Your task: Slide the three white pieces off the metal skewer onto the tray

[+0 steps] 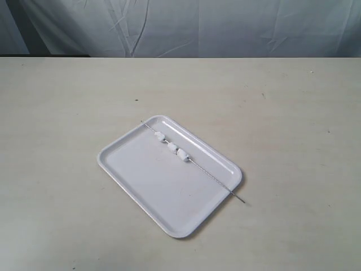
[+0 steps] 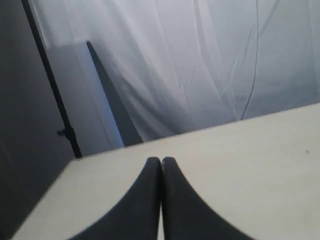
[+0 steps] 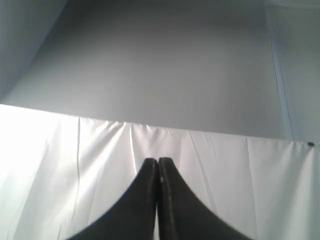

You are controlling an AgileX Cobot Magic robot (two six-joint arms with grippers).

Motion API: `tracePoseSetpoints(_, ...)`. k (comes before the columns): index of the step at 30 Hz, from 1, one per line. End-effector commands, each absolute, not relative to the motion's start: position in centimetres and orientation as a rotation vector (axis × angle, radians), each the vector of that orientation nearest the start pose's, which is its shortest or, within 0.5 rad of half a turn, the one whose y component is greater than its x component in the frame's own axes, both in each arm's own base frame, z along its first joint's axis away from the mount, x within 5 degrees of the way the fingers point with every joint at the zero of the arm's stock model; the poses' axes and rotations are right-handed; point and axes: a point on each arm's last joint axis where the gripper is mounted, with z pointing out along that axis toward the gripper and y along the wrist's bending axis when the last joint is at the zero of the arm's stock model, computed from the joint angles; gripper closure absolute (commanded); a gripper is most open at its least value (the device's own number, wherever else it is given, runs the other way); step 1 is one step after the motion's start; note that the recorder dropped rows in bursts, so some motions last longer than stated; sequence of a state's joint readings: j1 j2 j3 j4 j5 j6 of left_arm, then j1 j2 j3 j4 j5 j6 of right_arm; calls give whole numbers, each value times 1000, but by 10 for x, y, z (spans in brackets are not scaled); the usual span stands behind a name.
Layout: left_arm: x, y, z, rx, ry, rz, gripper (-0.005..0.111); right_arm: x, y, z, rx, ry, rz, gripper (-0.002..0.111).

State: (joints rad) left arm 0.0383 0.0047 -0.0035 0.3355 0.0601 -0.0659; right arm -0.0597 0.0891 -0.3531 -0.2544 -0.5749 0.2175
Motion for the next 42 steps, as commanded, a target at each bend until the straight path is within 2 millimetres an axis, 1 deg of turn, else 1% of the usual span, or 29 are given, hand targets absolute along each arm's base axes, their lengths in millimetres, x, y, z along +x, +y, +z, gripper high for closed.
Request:
tracePoseSetpoints(1, 53, -4, 231, 180, 1270, 188, 107, 22, 9, 376, -96, 808, -39, 109)
tracePoseSetpoints(3, 47, -8, 245, 121, 1118, 53, 107, 28, 9, 379, -93, 828, -31, 109)
tracePoseSetpoints(6, 34, -15, 264, 110, 859, -119, 107, 37, 8, 380, -85, 857, -10, 109)
tracePoseSetpoints(9, 9, -18, 283, 140, 521, -191, 107, 46, 8, 379, -65, 892, 36, 109)
tracePoseSetpoints(10, 4, -17, 287, 134, 461, -194, 107, 50, 8, 378, -58, 912, 59, 109)
tracePoseSetpoints(11, -1, -16, 296, 132, 409, -183, 107, 54, 8, 378, -50, 939, 72, 109)
tracePoseSetpoints(12, -4, -16, 305, 135, 401, -169, 107, 61, 7, 376, -44, 996, 67, 109)
tracePoseSetpoints(13, -3, -16, 313, 133, 440, -153, 107, 69, 6, 374, -38, 1067, 56, 109)
tracePoseSetpoints(14, 1, -16, 323, 125, 539, -128, 107, 77, 4, 371, -20, 1149, 45, 109)
tracePoseSetpoints(15, 8, -12, 331, 90, 722, -91, 107, 85, 2, 370, 5, 1222, 42, 109)
tracePoseSetpoints(18, 17, 0, 354, -30, 1080, -2, 107, 105, -4, 372, 74, 1376, 30, 109)
tracePoseSetpoints(21, 30, 8, 381, -62, 1286, 120, 107, 124, -5, 378, 85, 1489, 15, 109)
tracePoseSetpoints(22, 35, 10, 387, -62, 1346, 156, 107, 132, -5, 379, 86, 1548, -3, 109)
tracePoseSetpoints(24, 50, 15, 397, -79, 1546, 207, 107, 143, -6, 380, 66, 1702, -72, 109)
tracePoseSetpoints(26, 67, 17, 395, -123, 1774, 192, 107, 155, -4, 376, 29, 1901, -139, 109)
tracePoseSetpoints(28, 88, 15, 387, -143, 1987, 141, 107, 166, 1, 370, -2, 2073, -155, 109)
tracePoseSetpoints(30, 107, 6, 373, -48, 2199, 46, 107, 174, 10, 363, -35, 2213, -125, 109)
tracePoseSetpoints(32, 123, -8, 359, 96, 2345, -119, 107, 183, 23, 349, -135, 2363, -59, 109)
tracePoseSetpoints(33, 130, -17, 351, 174, 2412, -236, 107, 187, 31, 342, -217, 2415, -18, 109)
tracePoseSetpoints(35, 143, -32, 338, 307, 2487, -459, 107, 194, 51, 325, -412, 2525, 138, 108)
tracePoseSetpoints(37, 159, -45, 327, 403, 2467, -685, 107, 204, 72, 310, -579, 2559, 322, 105)
tracePoseSetpoints(38, 165, -49, 322, 426, 2442, -754, 107, 210, 82, 304, -665, 2550, 411, 102)
tracePoseSetpoints(40, 179, -54, 309, 443, 2410, -856, 107, 220, 99, 292, -760, 2528, 555, 92)
tracePoseSetpoints(41, 184, -55, 301, 445, 2421, -880, 107, 225, 106, 284, -803, 2527, 605, 86)
tracePoseSetpoints(42, 189, -55, 294, 454, 2431, -872, 106, 228, 110, 277, -853, 2528, 620, 81)
